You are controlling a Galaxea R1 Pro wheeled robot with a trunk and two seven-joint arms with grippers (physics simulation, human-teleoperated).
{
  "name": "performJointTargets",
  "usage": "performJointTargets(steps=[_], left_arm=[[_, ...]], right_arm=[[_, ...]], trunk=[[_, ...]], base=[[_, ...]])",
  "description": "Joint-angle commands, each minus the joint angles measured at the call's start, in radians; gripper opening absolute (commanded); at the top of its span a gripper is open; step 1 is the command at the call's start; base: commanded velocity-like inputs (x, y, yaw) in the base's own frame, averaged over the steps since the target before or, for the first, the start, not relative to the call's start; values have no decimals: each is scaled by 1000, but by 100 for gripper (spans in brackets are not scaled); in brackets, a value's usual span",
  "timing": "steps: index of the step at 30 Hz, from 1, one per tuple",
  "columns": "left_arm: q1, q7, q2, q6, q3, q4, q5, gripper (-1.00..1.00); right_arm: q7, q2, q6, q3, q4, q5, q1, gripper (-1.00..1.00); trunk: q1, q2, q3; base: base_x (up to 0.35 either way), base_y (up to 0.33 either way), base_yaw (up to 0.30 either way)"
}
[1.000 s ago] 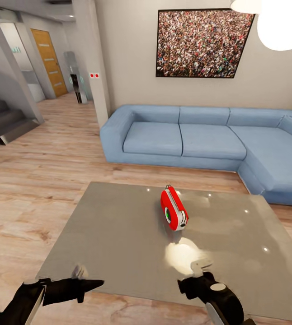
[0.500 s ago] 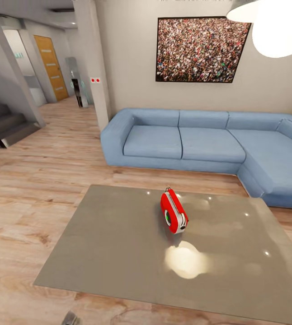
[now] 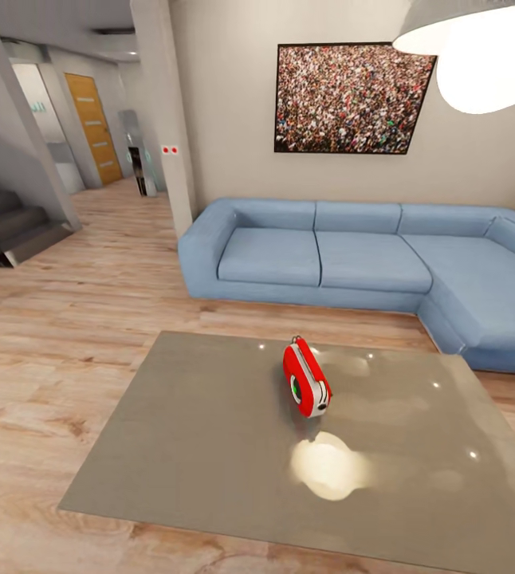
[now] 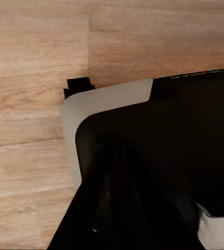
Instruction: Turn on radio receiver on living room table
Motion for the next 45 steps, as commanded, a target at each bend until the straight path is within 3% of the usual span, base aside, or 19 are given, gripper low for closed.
performJointTargets(steps=[1,2,4,8,16,27,45], left_arm=[[1,19,-1,0,0,1,0,-100],[9,98,-4,1,1,2,2,-100],[19,159,-11,1,1,3,4,-100],[30,201,-20,-7,2,3,7,-100],[33,211,-16,-62,2,1,5,-100],[33,211,-91,-71,6,-1,2,-100],[33,211,-95,-71,5,0,3,-100]], right_arm=[[-2,2,-12,0,11,0,0,100],[-9,6,-50,0,51,0,0,100],[-13,7,-77,0,75,0,0,100],[-16,8,-102,0,89,0,0,100],[-14,6,-107,2,92,8,0,100],[-14,6,-106,3,92,13,0,100],[-11,6,-106,3,92,11,0,100]], trunk=[[0,0,2],[0,0,3],[0,0,6],[0,0,12],[0,0,14],[0,0,14],[0,0,14]], base=[[0,0,0],[0,0,0],[0,0,0],[0,0,0],[0,0,0],[0,0,0],[0,0,0]])
